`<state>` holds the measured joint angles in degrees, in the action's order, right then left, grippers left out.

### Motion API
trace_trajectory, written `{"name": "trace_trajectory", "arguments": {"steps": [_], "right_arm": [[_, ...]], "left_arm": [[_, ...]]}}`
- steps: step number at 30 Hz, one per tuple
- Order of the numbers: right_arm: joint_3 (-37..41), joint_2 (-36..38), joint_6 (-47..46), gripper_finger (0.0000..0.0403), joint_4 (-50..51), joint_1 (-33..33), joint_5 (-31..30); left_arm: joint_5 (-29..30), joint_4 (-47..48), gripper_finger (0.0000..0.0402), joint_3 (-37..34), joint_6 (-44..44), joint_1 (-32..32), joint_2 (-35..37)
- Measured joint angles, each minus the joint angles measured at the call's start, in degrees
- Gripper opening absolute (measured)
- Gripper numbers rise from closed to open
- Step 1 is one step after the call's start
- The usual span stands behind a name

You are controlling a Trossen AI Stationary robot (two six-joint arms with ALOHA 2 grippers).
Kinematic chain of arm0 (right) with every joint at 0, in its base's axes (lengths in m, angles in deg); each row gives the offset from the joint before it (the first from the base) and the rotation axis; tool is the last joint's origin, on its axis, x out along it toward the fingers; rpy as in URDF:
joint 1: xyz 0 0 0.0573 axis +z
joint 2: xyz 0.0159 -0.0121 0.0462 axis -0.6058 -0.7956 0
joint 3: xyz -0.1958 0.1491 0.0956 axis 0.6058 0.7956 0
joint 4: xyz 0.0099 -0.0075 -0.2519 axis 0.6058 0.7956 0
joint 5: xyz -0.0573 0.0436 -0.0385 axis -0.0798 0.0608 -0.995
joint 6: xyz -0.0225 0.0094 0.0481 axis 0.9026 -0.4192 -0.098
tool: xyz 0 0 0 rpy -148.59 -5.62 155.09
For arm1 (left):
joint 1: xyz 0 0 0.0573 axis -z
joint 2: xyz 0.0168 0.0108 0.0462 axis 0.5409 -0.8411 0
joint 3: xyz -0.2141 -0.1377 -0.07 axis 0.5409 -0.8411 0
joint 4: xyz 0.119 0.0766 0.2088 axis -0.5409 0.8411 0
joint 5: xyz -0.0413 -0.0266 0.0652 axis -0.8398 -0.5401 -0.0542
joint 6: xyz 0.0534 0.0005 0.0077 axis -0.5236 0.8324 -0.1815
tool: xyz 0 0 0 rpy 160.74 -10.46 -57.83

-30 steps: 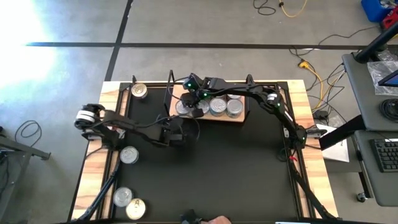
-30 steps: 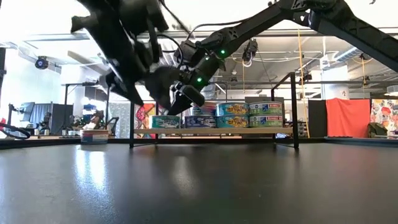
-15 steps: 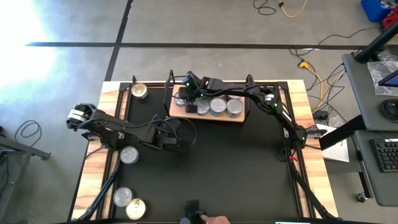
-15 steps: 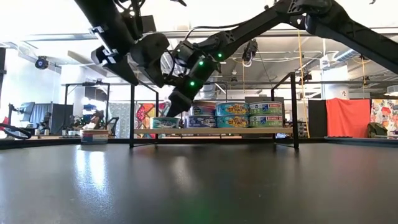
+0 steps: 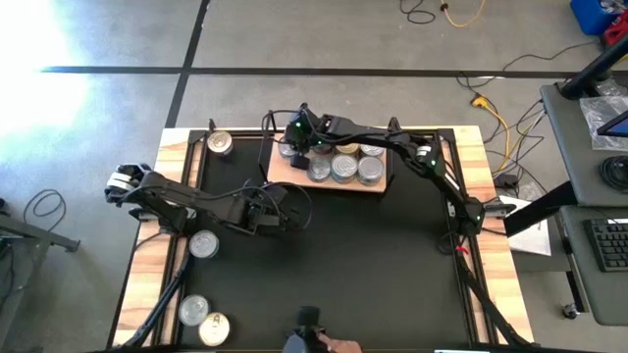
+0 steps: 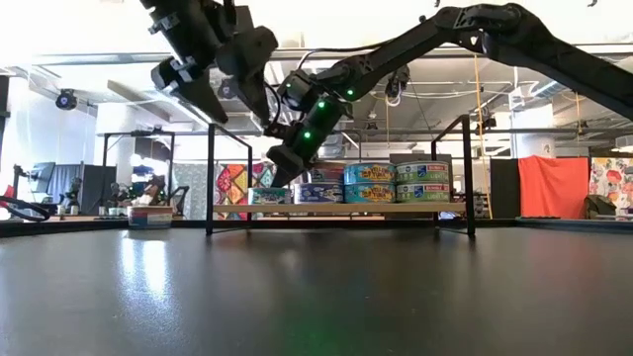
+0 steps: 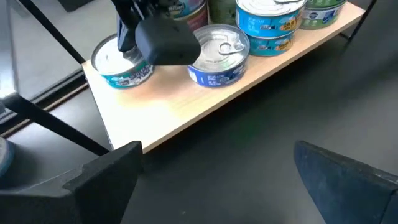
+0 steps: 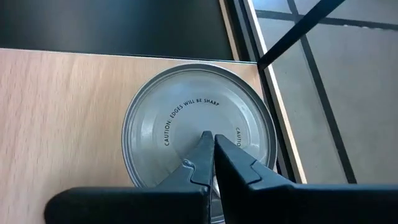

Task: Stack canned seafood by type on shelf
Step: Put the green-blue tuna can on the shelf, then stack the green-blue tuna can on top of the other green-blue tuna can on the shelf

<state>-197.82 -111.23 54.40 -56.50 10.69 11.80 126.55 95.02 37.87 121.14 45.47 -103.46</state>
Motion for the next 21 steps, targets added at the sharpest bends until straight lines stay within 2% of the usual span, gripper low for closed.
{"name": "trace_trajectory", "arguments": {"steps": [6, 11, 13, 16, 21], "right_arm": [[-6.28, -0.33, -2.34, 0.0009, 4.22, 0.09, -1.05], [-16.58, -0.16, -2.87, 0.0009, 18.23, -0.31, -2.97], [-15.74, 1.91, -4.81, 0.0009, 21.15, -0.94, -3.24], [-15.02, 4.35, -10.35, 0.0009, 27.34, -3.01, -3.87], [-14.74, 4.82, -16.36, 0.0009, 33.47, -7.09, -2.52]], "left_arm": [[1.7, 7.66, 0.04, 1.38, 2.78, 0.51, 0.13], [-1.89, 19.0, 0.04, 0.19, 11.45, -0.03, 1.28], [-5.12, 20.53, 0.04, 0.17, 13.5, -1.78, 2.55], [-11.62, 19.6, 0.04, 0.17, 10.66, -6.08, 5.32], [-11.6, 18.11, 0.04, 1.16, 3.91, -9.01, 10.74]]}}
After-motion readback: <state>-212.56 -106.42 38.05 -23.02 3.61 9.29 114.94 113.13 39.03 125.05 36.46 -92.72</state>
